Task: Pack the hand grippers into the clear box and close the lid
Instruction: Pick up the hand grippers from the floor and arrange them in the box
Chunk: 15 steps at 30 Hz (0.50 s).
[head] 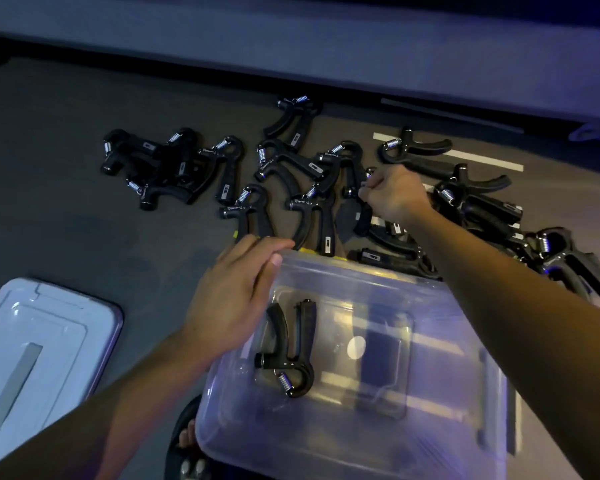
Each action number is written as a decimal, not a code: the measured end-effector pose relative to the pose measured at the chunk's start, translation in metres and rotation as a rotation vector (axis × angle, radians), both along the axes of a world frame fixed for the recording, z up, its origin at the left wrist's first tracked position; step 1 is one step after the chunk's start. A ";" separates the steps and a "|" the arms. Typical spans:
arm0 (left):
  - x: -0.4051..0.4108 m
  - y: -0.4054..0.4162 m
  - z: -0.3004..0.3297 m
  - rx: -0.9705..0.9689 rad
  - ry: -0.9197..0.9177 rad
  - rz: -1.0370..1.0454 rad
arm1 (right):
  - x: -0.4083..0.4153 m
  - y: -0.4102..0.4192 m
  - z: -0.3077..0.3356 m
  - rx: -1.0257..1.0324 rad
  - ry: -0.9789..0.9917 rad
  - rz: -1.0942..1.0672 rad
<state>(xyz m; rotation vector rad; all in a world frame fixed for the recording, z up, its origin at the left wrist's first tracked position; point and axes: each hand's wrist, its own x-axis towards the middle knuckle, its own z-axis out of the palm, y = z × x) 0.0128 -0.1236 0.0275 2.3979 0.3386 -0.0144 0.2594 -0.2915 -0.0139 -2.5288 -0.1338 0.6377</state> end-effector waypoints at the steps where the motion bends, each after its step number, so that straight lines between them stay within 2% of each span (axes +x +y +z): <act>1: 0.000 0.000 0.000 0.002 0.007 0.007 | 0.005 0.006 -0.001 -0.053 -0.005 0.000; 4: -0.001 0.000 -0.001 0.002 0.014 0.011 | 0.011 0.018 -0.006 -0.229 -0.014 0.045; 7: -0.002 0.000 -0.002 0.004 0.005 0.007 | 0.006 0.020 -0.013 -0.315 -0.078 0.109; 10: -0.002 -0.001 -0.001 0.017 0.016 0.010 | 0.006 0.016 -0.011 -0.282 -0.193 0.123; 15: -0.002 -0.002 0.000 0.018 -0.016 0.006 | 0.016 0.009 0.027 -0.090 -0.350 0.117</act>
